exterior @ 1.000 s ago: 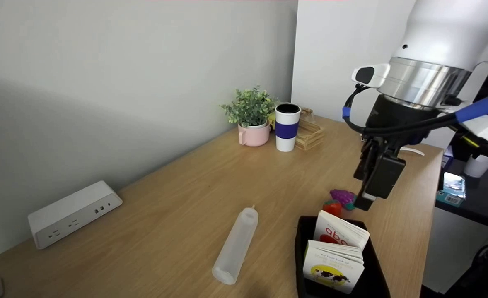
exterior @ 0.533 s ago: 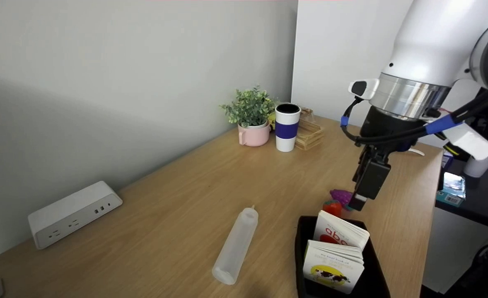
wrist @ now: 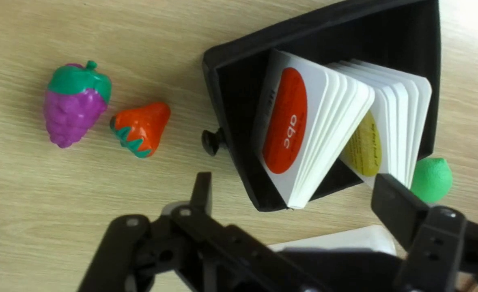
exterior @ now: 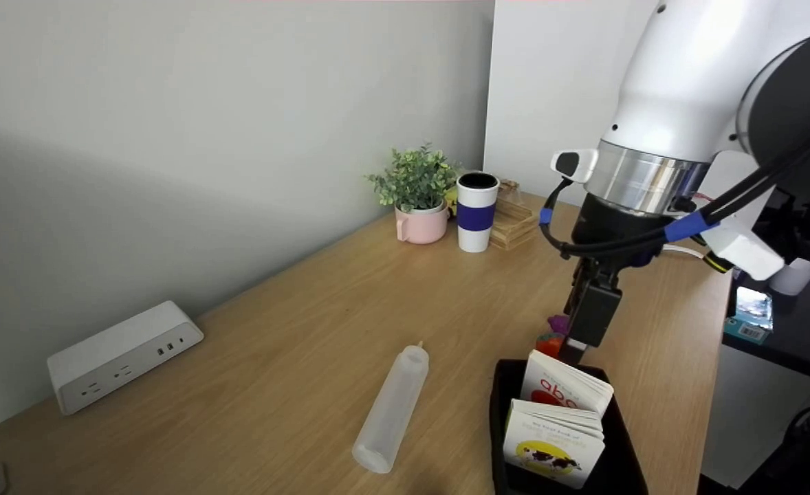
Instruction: Place the two books on the desk
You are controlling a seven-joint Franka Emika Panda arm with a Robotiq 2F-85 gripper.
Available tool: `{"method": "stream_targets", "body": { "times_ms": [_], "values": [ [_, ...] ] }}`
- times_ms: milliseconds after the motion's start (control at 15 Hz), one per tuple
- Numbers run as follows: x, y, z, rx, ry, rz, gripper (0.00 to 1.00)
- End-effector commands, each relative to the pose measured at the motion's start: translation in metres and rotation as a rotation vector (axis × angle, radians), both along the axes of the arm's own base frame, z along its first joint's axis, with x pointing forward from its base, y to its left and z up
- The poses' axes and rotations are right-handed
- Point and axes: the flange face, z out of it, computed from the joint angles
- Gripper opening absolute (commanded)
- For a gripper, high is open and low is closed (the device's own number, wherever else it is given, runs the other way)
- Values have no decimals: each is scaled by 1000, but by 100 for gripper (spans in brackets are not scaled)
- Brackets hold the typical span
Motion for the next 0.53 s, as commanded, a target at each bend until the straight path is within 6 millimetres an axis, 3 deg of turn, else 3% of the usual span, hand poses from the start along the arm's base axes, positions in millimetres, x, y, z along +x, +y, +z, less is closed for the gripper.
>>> {"method": "stream_targets", "body": {
  "times_ms": [0, 200, 467],
  "values": [
    [1, 2, 1, 0, 0, 3, 100],
    [-5, -9, 1, 16, -19, -36, 100],
    [5, -2, -6, 46, -34, -43, 100]
  ]
}}
